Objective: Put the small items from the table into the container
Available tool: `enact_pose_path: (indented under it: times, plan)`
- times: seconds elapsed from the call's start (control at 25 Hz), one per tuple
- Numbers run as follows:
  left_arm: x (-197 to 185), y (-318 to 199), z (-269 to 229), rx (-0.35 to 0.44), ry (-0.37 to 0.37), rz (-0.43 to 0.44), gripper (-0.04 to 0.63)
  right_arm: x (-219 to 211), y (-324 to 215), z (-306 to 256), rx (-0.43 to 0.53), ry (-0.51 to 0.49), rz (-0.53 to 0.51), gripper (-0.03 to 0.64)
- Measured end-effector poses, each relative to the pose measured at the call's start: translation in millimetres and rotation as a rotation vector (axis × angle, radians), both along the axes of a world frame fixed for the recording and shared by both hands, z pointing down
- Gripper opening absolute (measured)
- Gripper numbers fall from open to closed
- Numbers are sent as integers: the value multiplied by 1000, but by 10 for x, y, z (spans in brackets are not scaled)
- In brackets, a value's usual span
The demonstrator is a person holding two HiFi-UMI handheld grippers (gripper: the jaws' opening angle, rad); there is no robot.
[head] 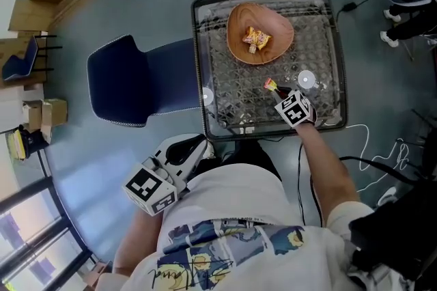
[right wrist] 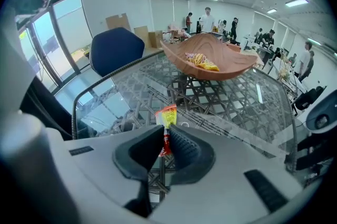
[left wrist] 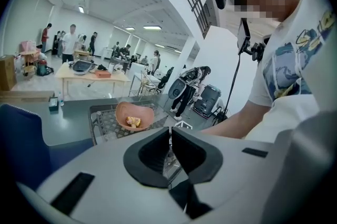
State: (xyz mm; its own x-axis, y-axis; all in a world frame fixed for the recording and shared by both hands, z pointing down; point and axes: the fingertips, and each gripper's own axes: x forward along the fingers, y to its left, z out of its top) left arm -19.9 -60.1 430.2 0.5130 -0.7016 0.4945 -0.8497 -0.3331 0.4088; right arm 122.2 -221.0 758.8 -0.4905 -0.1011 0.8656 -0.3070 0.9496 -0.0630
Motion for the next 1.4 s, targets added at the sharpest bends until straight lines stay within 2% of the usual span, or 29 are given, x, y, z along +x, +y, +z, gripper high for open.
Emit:
enact_pose_path:
  times: [0.24, 0.48, 0.72, 0.88, 1.16, 1.4]
  plan:
    - [105, -99, -41, 19, 11, 40, 9, -26, -107, -622, 47, -115, 39, 38]
    - [149, -182, -39, 40, 16, 47, 9, -118, -576, -1077, 134, -196, 99, 38]
    - [27, -178, -95, 47, -6, 8, 9, -318, -1072, -1051, 166, -180, 127, 38]
    - [-89, -141, -104, 32, -21, -40, 9, -444, -1284, -927, 159, -124, 129, 38]
    - [-223, -90, -68, 17, -28, -97, 9, -574, -1392, -693, 126, -44, 127, 40]
    - [-243, -99, -15, 19, -23, -106, 9, -606, -1349, -588, 102, -57, 136, 72]
